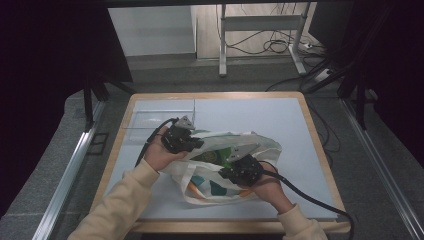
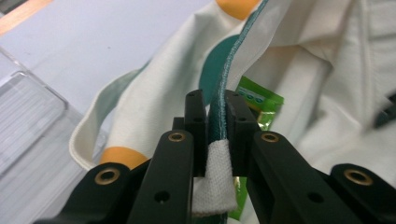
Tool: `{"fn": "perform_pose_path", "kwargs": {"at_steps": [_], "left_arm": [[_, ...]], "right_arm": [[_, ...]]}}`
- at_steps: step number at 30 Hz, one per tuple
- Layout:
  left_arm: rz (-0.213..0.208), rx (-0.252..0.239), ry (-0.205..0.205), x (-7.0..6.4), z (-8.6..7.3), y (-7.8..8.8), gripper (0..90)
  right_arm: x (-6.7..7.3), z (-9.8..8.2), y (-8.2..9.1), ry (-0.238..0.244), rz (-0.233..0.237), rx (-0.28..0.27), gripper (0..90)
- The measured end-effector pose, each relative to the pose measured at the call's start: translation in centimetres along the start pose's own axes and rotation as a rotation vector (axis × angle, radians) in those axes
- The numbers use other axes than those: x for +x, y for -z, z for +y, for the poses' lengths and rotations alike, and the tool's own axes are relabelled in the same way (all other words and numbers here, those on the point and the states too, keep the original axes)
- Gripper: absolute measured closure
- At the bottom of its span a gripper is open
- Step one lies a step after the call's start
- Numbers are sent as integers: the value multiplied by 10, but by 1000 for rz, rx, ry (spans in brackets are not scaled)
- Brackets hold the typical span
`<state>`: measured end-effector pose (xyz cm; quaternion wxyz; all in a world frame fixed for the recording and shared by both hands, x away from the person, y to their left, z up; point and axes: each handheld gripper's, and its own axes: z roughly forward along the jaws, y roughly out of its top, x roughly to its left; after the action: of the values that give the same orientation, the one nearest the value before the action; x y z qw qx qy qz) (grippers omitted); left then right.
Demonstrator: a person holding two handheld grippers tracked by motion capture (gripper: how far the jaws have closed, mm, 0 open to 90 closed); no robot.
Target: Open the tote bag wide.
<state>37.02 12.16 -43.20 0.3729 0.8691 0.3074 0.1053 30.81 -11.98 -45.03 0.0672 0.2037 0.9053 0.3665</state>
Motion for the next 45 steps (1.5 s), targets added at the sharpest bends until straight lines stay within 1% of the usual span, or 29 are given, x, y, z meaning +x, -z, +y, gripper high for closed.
{"fn": "perform_pose_path", "kwargs": {"at_steps": [1, 3, 4, 5, 7, 11, 12, 13, 15, 17, 20, 22, 24, 26, 30, 35, 37, 39, 40, 42, 45], "left_arm": [[7, 9, -9, 2, 1, 0, 828], [24, 0, 0, 3, 3, -1, 828], [37, 8, -10, 5, 4, 0, 829], [59, 7, -18, 7, 5, 0, 830], [69, 14, -20, 11, 7, 0, 833], [75, 17, 0, 19, 9, -2, 833], [79, 11, 9, 20, 9, -2, 833], [82, 5, 21, 22, 10, -3, 833], [94, 6, 24, 25, 13, -4, 834], [99, -1, 37, 29, 16, -4, 834], [112, -4, 38, 30, 20, -4, 835], [126, -3, 38, 32, 22, -4, 835], [130, -3, 53, 36, 23, -7, 835], [137, -4, 63, 40, 23, -10, 835], [142, -5, 87, 46, 24, -15, 836], [160, 7, 103, 54, 26, -21, 836], [167, 12, 121, 57, 25, -23, 837], [170, 16, 119, 57, 24, -25, 837], [169, 14, 120, 57, 24, -26, 836], [163, 14, 118, 56, 23, -25, 832], [157, 9, 115, 55, 21, -24, 820]], "right_arm": [[1, -1, 0, -1, 3, 0, 861], [4, -3, 1, 1, 10, 2, 861], [5, -4, 1, 1, 11, 2, 861], [6, -5, 1, 4, 15, 8, 861], [10, -7, 1, 13, 16, 15, 861], [15, -9, 1, 27, 32, 18, 861], [17, -9, 1, 23, 34, 22, 861], [17, -10, 1, 30, 37, 22, 862], [20, -11, 1, 38, 46, 25, 863], [23, -12, 1, 42, 45, 30, 863], [24, -13, 1, 44, 55, 31, 864], [24, -14, 1, 35, 69, 23, 864], [22, -17, 1, 13, 87, 16, 865], [20, -19, 0, 1, 98, 14, 867], [22, -21, -2, 8, 114, 29, 866], [25, -23, -6, 17, 122, 41, 866], [28, -24, -9, 19, 126, 60, 866], [29, -26, -14, 27, 124, 80, 865], [28, -27, -15, 22, 124, 90, 865], [25, -28, -17, 9, 132, 89, 864], [24, -28, -17, 12, 130, 92, 859]]}}
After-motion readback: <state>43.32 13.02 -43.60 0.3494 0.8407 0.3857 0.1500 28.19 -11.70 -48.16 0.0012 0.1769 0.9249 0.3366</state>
